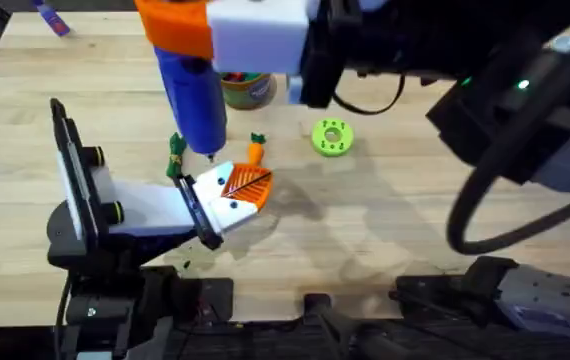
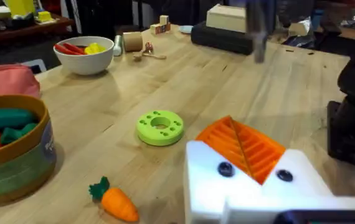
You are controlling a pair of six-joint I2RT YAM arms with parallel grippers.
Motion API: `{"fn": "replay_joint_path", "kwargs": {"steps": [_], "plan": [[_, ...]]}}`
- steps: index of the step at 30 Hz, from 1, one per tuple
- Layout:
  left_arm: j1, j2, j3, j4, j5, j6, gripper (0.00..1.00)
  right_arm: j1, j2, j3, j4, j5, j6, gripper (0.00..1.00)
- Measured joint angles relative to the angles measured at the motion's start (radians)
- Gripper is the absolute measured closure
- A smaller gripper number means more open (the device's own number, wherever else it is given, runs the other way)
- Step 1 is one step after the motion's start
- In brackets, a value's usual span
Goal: Pick up the gripper from the table and insert it into the empty holder that is missing its gripper. Then pick up a screw, insert it into the mounting hole, and use the screwdriver to tighten it. Finally, clean up the table by picking up the vegetable and placing it into the bucket.
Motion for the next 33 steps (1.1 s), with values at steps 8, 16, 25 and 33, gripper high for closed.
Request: {"fn": "replay_joint_path", "kwargs": {"steps": [8,16,25,33], "plan": [[0.0,0.0,0.0,0.0,0.0,0.0,0.992,0.0,0.003,-0.062,0.059,-0.083,-0.011,0.978],[0.0,0.0,0.0,0.0,0.0,0.0,0.992,0.0,0.031,-0.062,0.072,-0.123,-0.058,0.978],[0.0,0.0,0.0,0.0,0.0,0.0,0.992,0.012,0.068,-0.062,0.072,-0.133,-0.106,0.978],[0.0,0.0,0.0,0.0,0.0,0.0,0.992,0.013,0.075,-0.062,0.078,-0.134,-0.135,0.978]]}}
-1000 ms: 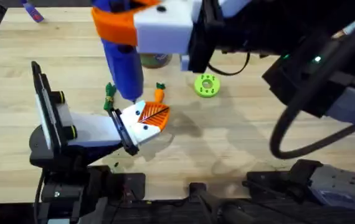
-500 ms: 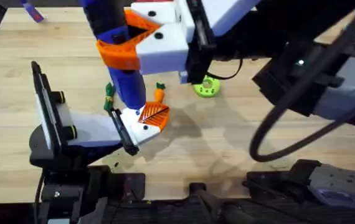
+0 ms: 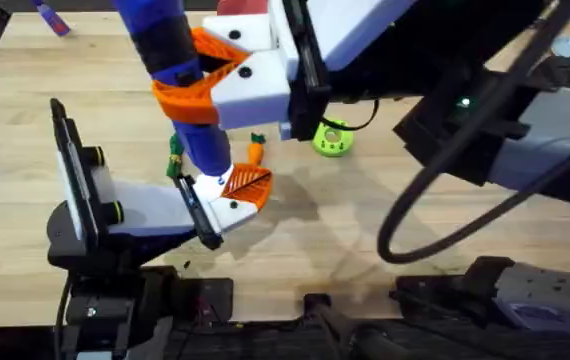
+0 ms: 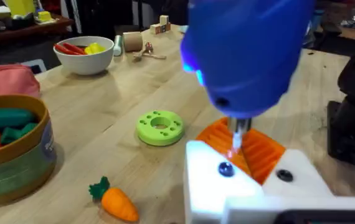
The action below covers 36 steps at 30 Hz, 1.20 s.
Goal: Pick up the gripper from the table and insert it into the empty holder that is missing its gripper. Then pick up a screw, insert it into the mounting hole, and use the screwdriver to tighten it. Finally, clean up the table by picking up the vegetable and placing it into the bucket.
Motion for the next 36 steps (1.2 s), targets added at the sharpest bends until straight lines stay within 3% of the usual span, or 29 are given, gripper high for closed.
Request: {"fn": "replay_joint_path", "kwargs": {"steps": [36], "plan": [[0.0,0.0,0.0,0.0,0.0,-0.001,0.992,0.02,0.043,0.0,-0.021,0.0,-0.025,0.978]]}}
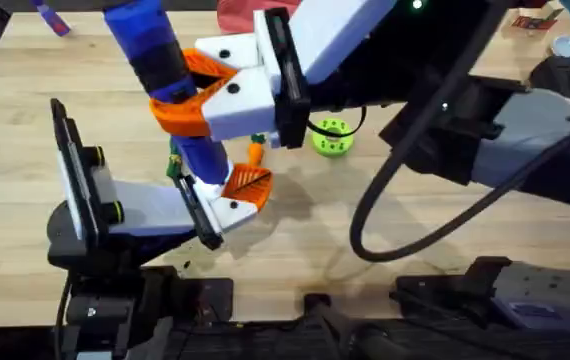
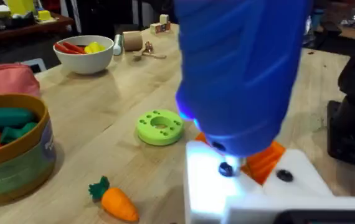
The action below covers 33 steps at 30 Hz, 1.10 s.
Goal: Pick up the gripper from the table and insert it into the empty holder that is missing its gripper. Then pick up a screw, insert it into the mounting hole, and use the screwdriver to tighten it. Finally, clean up the table by picking up the vegetable and placing it into the bucket.
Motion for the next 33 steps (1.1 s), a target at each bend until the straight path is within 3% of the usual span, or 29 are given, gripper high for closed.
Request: {"fn": "replay_joint_path", "kwargs": {"steps": [9,18,33], "plan": [[0.0,0.0,0.0,0.0,0.0,0.0,0.992,0.001,0.0,0.0,0.021,0.0,-0.017,0.978],[0.0,0.0,0.0,0.0,0.0,0.0,0.992,0.001,-0.027,0.049,-0.114,0.0,-0.048,0.978],[0.0,0.0,0.0,0.0,0.0,0.0,0.992,0.001,-0.027,0.082,-0.132,0.0,-0.088,0.978]]}}
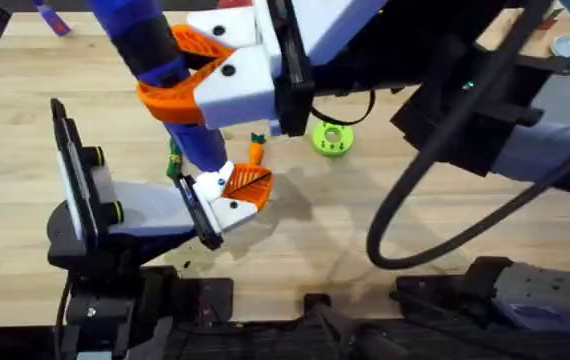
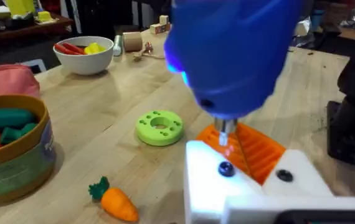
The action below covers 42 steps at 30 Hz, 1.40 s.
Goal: Pick up the gripper from the table and insert it into the empty holder that is missing its gripper. Then pick up a screw, insert it into the mounting hole, and use the screwdriver to tighten it. Finally, clean up the table by picking up the vegetable and placing it into the bucket.
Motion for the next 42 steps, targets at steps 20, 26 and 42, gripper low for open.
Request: {"fn": "replay_joint_path", "kwargs": {"steps": [20,26,42], "plan": [[0.0,0.0,0.0,0.0,0.0,0.0,0.992,0.0,0.0,-0.002,0.021,-0.034,-0.038,0.978],[0.0,0.0,0.0,0.0,0.0,0.0,0.992,0.0,0.0,-0.004,0.027,-0.031,-0.04,0.978],[0.0,0.0,0.0,0.0,0.0,0.0,0.992,0.0,0.013,-0.006,0.025,-0.032,-0.052,0.978]]}}
